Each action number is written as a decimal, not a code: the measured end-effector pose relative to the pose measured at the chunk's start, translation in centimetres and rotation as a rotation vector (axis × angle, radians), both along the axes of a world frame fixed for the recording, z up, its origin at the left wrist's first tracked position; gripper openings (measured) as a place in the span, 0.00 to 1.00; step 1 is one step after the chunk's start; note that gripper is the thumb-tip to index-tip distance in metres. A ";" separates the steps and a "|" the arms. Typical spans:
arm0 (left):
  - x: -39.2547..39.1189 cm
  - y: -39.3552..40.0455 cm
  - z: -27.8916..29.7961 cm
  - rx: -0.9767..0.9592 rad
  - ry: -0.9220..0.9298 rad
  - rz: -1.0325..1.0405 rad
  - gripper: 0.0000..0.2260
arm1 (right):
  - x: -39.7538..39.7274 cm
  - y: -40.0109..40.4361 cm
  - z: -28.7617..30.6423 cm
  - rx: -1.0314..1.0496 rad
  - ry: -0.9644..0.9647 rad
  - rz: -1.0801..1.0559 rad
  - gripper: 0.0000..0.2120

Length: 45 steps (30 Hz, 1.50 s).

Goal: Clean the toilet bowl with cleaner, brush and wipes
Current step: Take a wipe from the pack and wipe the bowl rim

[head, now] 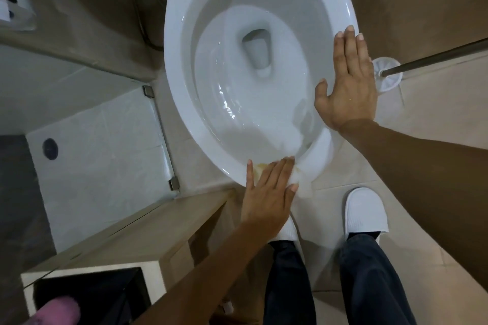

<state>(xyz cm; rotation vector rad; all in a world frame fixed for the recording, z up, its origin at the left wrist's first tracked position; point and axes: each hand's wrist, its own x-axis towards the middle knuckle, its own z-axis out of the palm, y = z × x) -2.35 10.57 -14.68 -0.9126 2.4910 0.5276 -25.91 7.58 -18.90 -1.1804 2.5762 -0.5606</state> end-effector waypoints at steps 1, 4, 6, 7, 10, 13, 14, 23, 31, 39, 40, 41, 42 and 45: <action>0.6 -0.4 -0.1 -0.006 0.000 -0.038 0.23 | 0.0 0.0 0.0 -0.006 -0.001 0.001 0.36; 3.2 -2.3 -0.4 -0.054 0.029 -0.120 0.23 | 0.1 0.0 0.1 -0.016 -0.006 -0.002 0.37; 5.4 -3.8 -0.5 -0.095 0.042 -0.150 0.23 | 0.1 0.1 0.1 -0.007 -0.011 -0.002 0.37; 6.5 -4.6 -0.6 -0.109 0.034 -0.170 0.23 | 0.1 0.1 0.2 -0.002 -0.008 0.002 0.37; 7.9 -7.0 -0.7 -0.124 -0.024 -0.221 0.23 | 0.1 -0.1 0.2 0.016 -0.001 0.014 0.35; 7.9 -9.3 -0.4 -0.121 -0.079 -0.084 0.24 | 0.0 0.2 0.0 0.020 -0.004 0.055 0.33; 7.9 -10.1 -0.4 -0.115 -0.080 -0.036 0.25 | 0.1 0.4 -0.1 0.025 0.005 0.070 0.31; 6.9 -16.2 -1.2 -0.120 0.031 0.154 0.27 | 2.5 2.5 0.7 0.121 0.015 0.110 0.31; 6.2 -18.6 -2.0 -0.109 0.088 0.281 0.28 | 6.1 5.0 0.7 0.223 0.062 0.107 0.33; 8.4 -12.7 -2.3 -0.076 0.166 0.293 0.28 | 13.5 4.0 1.6 0.235 0.074 0.546 0.30; 8.6 -13.2 -2.4 -0.079 0.164 0.272 0.27 | 14.6 3.7 1.5 0.217 0.067 0.625 0.29; 8.7 -13.8 -2.4 -0.087 0.163 0.248 0.27 | 15.4 3.3 1.5 0.196 0.066 0.691 0.29; 8.7 -14.5 -2.4 -0.099 0.163 0.229 0.26 | 16.1 2.8 1.4 0.173 0.072 0.745 0.28; 8.1 -18.0 -2.4 -0.115 0.148 0.223 0.25 | 17.1 1.2 1.2 0.131 0.121 0.894 0.27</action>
